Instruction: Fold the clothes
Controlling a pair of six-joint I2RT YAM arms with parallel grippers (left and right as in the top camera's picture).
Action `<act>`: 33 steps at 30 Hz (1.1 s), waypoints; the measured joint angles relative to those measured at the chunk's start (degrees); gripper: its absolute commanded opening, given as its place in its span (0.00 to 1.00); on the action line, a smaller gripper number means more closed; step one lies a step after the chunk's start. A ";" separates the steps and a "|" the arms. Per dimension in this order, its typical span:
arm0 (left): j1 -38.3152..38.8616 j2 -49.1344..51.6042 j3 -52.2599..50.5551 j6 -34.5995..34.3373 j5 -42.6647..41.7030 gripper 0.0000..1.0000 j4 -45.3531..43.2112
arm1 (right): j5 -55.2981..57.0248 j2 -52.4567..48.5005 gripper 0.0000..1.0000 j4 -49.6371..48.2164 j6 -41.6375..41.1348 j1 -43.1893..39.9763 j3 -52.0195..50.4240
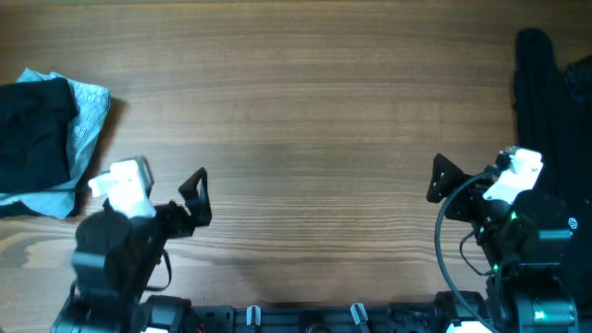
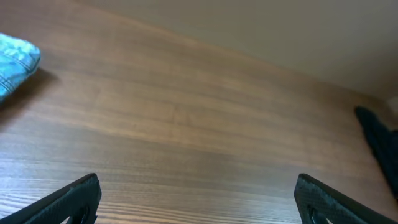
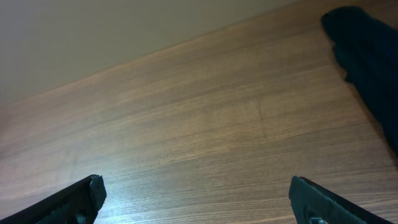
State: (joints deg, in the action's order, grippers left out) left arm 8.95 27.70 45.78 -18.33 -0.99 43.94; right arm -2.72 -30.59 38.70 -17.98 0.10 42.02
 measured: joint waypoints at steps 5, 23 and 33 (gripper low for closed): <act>0.00 -1.75 -0.02 0.00 0.00 1.00 0.85 | 0.24 -0.44 1.00 0.02 0.00 0.00 0.00; 0.00 -1.75 -0.09 0.00 0.00 1.00 0.94 | 1.95 1.99 1.00 1.07 1.11 0.00 -1.75; 0.00 -1.75 -0.20 0.00 0.00 1.00 1.05 | 2.29 27.82 1.00 -23.96 4.35 0.00 -27.58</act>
State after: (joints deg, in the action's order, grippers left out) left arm 8.95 25.96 45.58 -18.33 -0.99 44.99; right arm -0.43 -2.76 14.74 -13.63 0.10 14.44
